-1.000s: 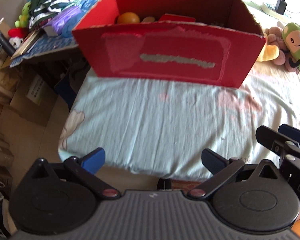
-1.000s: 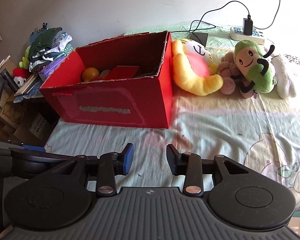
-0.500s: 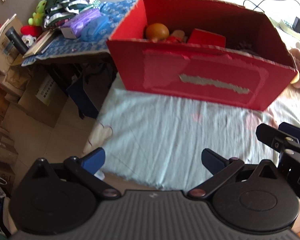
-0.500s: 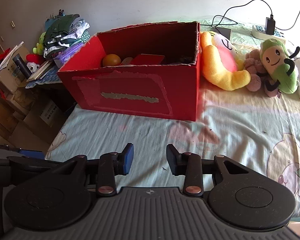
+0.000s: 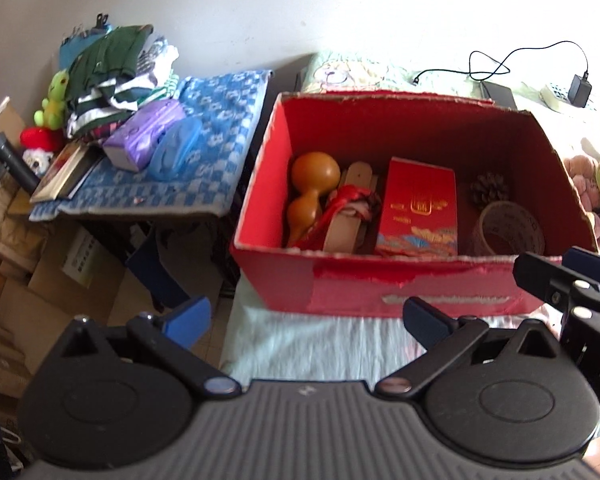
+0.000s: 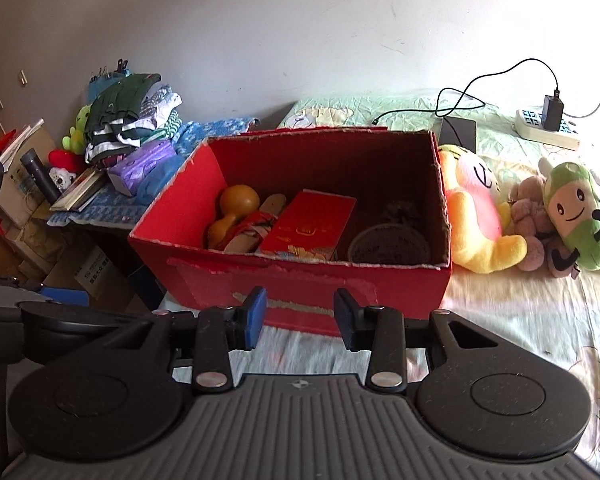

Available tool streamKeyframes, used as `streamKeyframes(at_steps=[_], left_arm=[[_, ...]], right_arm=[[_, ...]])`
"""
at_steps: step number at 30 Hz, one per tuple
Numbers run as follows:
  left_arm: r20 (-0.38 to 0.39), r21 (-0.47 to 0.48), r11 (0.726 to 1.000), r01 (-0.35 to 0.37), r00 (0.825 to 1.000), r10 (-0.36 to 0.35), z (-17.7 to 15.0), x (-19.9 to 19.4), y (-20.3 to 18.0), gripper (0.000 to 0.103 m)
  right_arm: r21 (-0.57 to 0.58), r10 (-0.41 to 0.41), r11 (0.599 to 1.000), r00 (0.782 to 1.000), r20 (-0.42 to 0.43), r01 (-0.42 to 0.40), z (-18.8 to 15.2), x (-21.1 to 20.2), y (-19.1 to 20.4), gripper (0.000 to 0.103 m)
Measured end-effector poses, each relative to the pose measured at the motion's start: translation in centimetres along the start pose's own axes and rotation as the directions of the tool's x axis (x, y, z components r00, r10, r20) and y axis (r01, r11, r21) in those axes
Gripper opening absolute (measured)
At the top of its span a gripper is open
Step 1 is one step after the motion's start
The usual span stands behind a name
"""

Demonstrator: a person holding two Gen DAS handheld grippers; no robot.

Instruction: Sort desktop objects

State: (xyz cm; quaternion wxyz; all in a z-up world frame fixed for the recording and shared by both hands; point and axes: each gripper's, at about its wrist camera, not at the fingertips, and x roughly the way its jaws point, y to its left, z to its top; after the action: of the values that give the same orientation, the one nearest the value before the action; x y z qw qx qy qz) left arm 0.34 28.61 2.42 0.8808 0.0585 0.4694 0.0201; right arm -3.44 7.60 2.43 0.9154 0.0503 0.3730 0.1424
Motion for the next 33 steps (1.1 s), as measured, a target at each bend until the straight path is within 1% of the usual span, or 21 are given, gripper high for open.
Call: streamKeyframes(at_steps=[4,8,10,12,14,17,18,20,22,23,24,26,29,33], left_arm=[[0.037,0.028,1.000,0.005,0.999,-0.006,2.1,0.1,0.2,0.102],[0.066,0.032,0.999,0.002,0.998,-0.004,4.0,0.0,0.1,0.102],[0.073,0.035,0.999,-0.010,0.997,0.008,4.8,0.1,-0.1,0.102],[0.074,0.028,1.000,-0.009,0.997,0.007,5.6,0.4,-0.2,0.102],[0.075,0.009,1.000,-0.014,0.997,0.013,6.2,0.5,-0.1,0.102],[0.081,0.007,1.000,-0.025,0.996,0.024,6.9,0.6,-0.3,0.102],[0.078,0.014,0.999,-0.044,0.996,0.043,7.0,0.9,-0.5,0.102],[0.048,0.015,0.998,-0.065,0.997,0.065,7.4,1.6,-0.7,0.102],[0.013,0.003,0.999,-0.054,0.998,0.053,7.6,2.5,-0.6,0.102],[-0.006,-0.003,0.999,-0.043,0.999,0.043,7.6,2.9,-0.7,0.102],[-0.025,-0.005,1.000,-0.030,0.999,0.029,7.7,3.2,-0.7,0.102],[-0.056,-0.010,1.000,0.002,0.998,-0.002,7.6,3.7,-0.8,0.102],[-0.066,0.002,1.000,0.009,0.998,-0.009,7.7,4.0,-1.2,0.102],[-0.069,0.027,1.000,0.016,0.997,-0.014,8.1,4.0,-1.8,0.102]], right_arm=[[0.023,-0.031,0.999,0.999,0.032,0.030,1.4,0.6,0.6,0.043],[0.046,-0.072,0.997,0.995,0.065,0.069,3.1,0.8,0.7,0.045],[0.044,-0.103,0.994,0.991,0.083,0.100,3.9,0.9,0.8,0.047],[0.038,-0.130,0.991,0.987,0.093,0.127,4.6,1.2,0.8,0.052],[0.031,-0.150,0.989,0.984,0.097,0.148,5.2,1.6,0.8,0.055],[0.028,-0.169,0.986,0.981,0.097,0.167,5.9,2.1,0.6,0.057],[0.029,-0.167,0.986,0.981,0.094,0.165,6.0,2.3,0.4,0.060],[0.033,-0.168,0.986,0.982,0.082,0.166,6.4,2.7,0.0,0.061],[0.032,-0.173,0.985,0.982,0.078,0.171,6.8,3.0,-0.3,0.066],[0.030,-0.180,0.984,0.981,0.072,0.178,6.9,3.3,-0.3,0.071],[0.026,-0.191,0.982,0.980,0.058,0.189,7.0,3.6,-0.4,0.075],[0.013,-0.203,0.979,0.979,0.013,0.203,7.1,4.4,-0.3,0.075],[0.016,-0.192,0.981,0.981,-0.026,0.192,7.3,5.1,-0.9,0.075],[0.107,-0.121,0.986,0.989,-0.083,0.130,7.9,5.7,-2.5,0.075]])
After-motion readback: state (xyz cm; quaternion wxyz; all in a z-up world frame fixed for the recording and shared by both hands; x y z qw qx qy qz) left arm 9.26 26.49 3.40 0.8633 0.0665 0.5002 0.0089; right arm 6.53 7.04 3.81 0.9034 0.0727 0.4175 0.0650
